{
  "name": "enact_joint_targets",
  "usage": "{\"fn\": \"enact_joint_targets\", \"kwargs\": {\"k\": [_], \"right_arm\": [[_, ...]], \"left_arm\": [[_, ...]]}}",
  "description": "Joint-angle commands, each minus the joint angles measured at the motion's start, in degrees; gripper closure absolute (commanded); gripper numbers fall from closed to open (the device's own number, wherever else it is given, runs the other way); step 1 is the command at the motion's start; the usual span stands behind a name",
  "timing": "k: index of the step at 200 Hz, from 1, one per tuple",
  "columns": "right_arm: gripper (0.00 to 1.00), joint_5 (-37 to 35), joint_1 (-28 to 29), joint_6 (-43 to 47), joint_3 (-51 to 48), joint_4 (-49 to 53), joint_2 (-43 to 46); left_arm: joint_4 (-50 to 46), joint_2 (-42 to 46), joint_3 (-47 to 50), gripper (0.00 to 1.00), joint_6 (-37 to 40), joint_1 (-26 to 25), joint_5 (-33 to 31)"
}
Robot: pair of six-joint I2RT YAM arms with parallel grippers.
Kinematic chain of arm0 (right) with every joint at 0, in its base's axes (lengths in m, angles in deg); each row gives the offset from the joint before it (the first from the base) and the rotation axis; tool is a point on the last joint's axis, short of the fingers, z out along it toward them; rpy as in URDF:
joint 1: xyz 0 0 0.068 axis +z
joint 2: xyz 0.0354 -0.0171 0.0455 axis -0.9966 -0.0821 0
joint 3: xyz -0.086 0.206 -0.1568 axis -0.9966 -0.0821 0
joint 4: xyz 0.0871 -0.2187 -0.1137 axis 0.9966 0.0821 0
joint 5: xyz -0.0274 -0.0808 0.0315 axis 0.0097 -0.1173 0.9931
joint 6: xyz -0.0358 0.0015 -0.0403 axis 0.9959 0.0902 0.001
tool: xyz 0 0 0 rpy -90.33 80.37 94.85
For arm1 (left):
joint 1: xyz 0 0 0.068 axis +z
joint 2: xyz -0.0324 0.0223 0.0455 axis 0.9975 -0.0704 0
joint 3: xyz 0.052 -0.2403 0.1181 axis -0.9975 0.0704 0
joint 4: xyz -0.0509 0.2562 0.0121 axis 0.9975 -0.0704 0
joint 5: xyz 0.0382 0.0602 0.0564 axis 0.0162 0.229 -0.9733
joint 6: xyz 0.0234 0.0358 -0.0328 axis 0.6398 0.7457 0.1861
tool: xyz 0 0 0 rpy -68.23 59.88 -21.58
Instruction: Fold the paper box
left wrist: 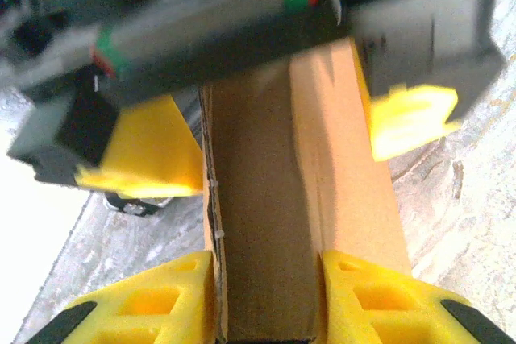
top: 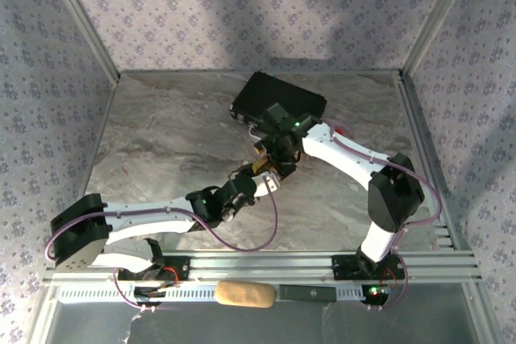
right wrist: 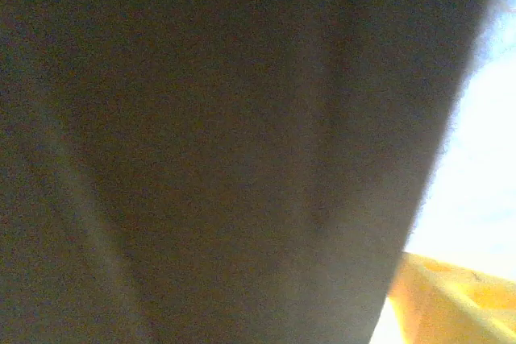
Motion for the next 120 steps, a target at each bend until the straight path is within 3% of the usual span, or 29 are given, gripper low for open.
{"fn": "enact_joint_targets", "kwargs": {"k": [1, 23, 76, 120], "right_arm": [[0.17, -0.56, -3.04, 4.48, -0.94, -2.28, 2.95], [0.17, 1.69, -5.76, 5.73, -3.46, -4.32, 4.37], [0.31, 6.24, -9.33, 8.28, -6.50, -10.30, 3.97], [0.27, 4.88, -9.81, 9.03, -10.22, -15.33, 7.43]], "left_arm": [[-4.80, 2.20, 2.02, 0.67, -1.94, 0.96, 4.16], [-5.59, 4.03, 2.61, 0.66, -2.19, 1.90, 5.40], [-7.40, 6.27, 3.09, 0.65, -3.02, 3.87, 8.72], [-7.77, 6.65, 3.70, 0.65, -3.99, 5.02, 10.02]]}}
